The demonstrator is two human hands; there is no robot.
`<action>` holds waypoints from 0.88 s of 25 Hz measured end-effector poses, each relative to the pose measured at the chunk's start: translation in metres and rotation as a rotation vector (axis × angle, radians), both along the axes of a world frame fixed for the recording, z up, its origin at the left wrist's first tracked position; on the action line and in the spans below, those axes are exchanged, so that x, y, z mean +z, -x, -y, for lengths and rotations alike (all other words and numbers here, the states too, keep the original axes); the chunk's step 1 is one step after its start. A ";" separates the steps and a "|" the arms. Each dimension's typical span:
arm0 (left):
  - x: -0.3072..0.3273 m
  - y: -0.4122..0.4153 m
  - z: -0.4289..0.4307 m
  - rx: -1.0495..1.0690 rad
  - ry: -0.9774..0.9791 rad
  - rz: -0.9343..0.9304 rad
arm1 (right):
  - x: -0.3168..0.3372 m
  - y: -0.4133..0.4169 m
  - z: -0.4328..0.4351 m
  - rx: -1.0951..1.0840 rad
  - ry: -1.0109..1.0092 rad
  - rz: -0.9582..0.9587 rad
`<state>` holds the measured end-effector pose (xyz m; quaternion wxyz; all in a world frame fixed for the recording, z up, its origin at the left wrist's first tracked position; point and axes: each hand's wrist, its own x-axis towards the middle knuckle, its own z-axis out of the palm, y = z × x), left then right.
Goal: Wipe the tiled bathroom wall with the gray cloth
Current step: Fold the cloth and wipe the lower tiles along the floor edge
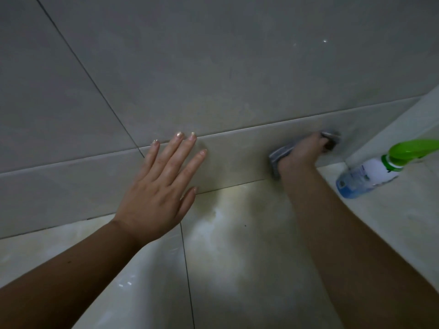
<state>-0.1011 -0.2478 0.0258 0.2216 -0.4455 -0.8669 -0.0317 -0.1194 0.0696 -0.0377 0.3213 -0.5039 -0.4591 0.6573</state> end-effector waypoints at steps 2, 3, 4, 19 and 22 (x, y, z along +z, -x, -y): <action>-0.002 0.000 0.004 0.001 -0.002 0.000 | -0.015 0.017 0.037 -0.030 0.061 -0.034; -0.003 -0.001 0.007 -0.001 -0.003 0.003 | -0.017 0.021 0.066 -0.020 0.114 -0.057; -0.005 -0.002 0.011 -0.002 0.002 0.008 | -0.010 0.018 0.099 0.028 0.157 -0.104; 0.003 0.001 0.006 -0.019 -0.027 -0.009 | 0.003 -0.021 -0.058 0.039 -0.159 -0.020; 0.001 0.000 0.024 -0.011 0.004 -0.017 | -0.019 -0.016 -0.062 -0.012 -0.046 -0.019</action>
